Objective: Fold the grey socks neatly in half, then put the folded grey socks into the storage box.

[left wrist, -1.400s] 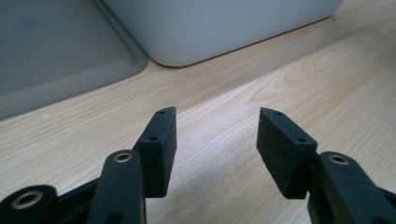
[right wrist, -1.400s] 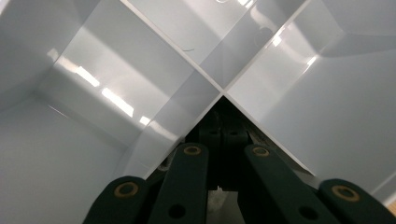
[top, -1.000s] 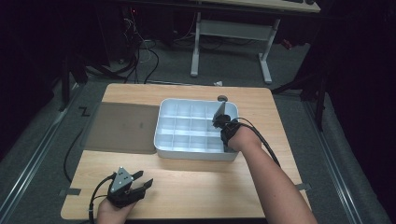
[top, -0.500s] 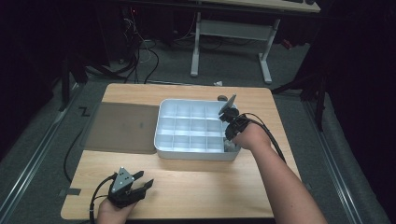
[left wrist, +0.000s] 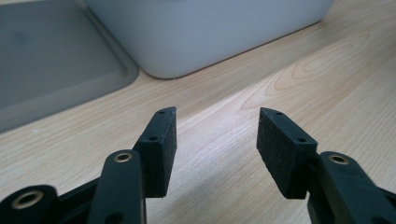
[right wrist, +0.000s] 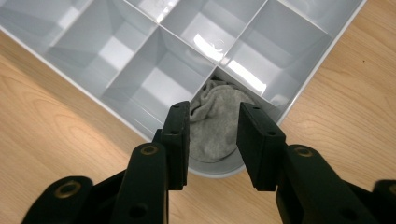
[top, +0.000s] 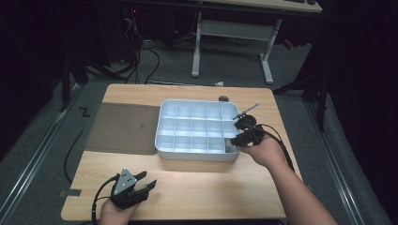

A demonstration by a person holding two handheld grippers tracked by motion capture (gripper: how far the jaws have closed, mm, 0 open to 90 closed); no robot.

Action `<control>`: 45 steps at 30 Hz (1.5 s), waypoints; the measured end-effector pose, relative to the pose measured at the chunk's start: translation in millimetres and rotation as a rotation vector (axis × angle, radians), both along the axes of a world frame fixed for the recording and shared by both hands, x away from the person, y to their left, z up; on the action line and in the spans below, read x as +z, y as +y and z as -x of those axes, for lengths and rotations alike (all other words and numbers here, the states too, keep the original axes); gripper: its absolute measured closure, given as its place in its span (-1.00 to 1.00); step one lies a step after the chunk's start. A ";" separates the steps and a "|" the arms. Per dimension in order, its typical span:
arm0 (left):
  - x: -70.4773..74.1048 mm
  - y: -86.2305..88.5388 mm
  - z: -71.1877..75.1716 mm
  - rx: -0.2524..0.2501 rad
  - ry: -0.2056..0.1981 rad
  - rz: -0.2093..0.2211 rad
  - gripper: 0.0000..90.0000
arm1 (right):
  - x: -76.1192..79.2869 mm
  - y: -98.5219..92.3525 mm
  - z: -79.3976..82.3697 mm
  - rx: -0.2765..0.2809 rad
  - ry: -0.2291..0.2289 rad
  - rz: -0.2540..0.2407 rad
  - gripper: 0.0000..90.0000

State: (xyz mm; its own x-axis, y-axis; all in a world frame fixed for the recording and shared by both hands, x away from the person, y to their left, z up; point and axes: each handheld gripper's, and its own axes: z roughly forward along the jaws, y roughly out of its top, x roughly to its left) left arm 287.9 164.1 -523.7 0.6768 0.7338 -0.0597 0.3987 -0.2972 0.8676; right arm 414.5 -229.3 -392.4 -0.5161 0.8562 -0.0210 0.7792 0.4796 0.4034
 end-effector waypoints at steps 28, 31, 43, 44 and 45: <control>1.3 -22.5 3.2 0.004 -0.036 0.006 -0.10 | -82.1 -50.1 110.4 -0.006 -0.477 -0.305 0.06; 0.8 -22.5 7.0 0.009 -0.046 0.001 -0.10 | -99.9 -54.4 126.2 -0.031 -0.513 -0.328 0.07; 2.6 -12.1 11.2 0.053 -0.042 0.015 -0.09 | -133.8 -52.8 166.4 -0.077 -0.569 -0.316 0.08; 2.6 -11.2 11.0 0.048 -0.043 0.010 -0.09 | -133.1 -52.2 166.1 -0.070 -0.577 -0.316 0.08; 2.6 -11.2 11.0 0.048 -0.043 0.010 -0.09 | -133.1 -52.2 166.1 -0.070 -0.577 -0.316 0.08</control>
